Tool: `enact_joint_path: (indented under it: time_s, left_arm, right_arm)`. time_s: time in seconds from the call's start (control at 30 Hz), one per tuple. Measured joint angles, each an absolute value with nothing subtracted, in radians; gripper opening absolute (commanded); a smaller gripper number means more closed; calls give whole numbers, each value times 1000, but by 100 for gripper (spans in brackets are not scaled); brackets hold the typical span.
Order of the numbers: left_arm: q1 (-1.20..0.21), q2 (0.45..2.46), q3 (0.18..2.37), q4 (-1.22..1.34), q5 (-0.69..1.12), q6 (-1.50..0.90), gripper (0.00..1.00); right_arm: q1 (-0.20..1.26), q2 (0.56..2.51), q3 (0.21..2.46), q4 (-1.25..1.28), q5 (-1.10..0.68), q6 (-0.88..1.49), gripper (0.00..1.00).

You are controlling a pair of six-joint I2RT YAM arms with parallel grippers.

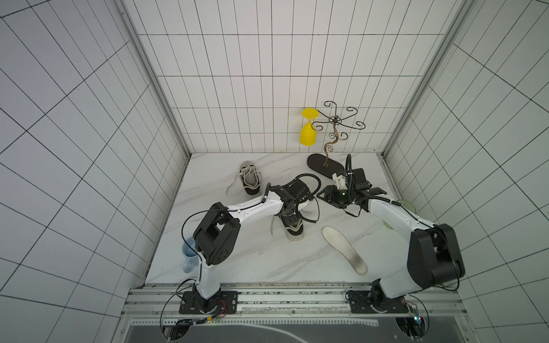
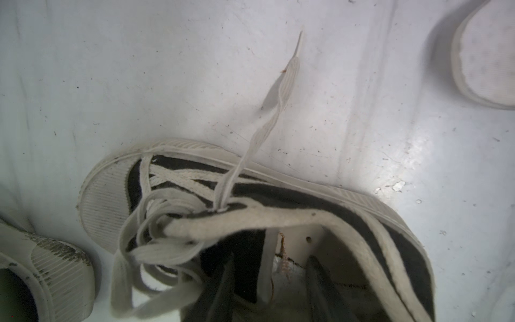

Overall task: Insert the insole into the shoe
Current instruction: Adjust the shoe at the center of the board.

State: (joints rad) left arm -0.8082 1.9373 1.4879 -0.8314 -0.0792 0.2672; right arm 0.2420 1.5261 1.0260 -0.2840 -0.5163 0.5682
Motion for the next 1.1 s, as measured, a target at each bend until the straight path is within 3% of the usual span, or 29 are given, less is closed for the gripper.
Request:
enact_joint_path:
  time_s: [0.1, 0.27, 0.43, 0.73, 0.9, 1.1]
  left_arm:
    - [-811, 1972, 1503, -820, -113, 279, 36]
    - [-811, 2004, 1505, -789, -170, 308, 0]
    - [-787, 2003, 1573, -824, -99, 290, 0]
    - [-541, 1999, 1725, -877, 348, 102, 0]
    - [-434, 2001, 1687, -840, 492, -6, 0]
    - [-442, 1978, 1505, -677, 529, -258, 0]
  right_arm:
    - [242, 1526, 1026, -285, -519, 568, 55]
    - [242, 1526, 1026, -291, -524, 568, 55]
    - [242, 1525, 1026, -325, -531, 560, 56]
    - [243, 1489, 1016, -415, -525, 528, 59]
    - [243, 1496, 1016, -467, -490, 500, 60]
    - [243, 1509, 1017, -534, -448, 472, 60]
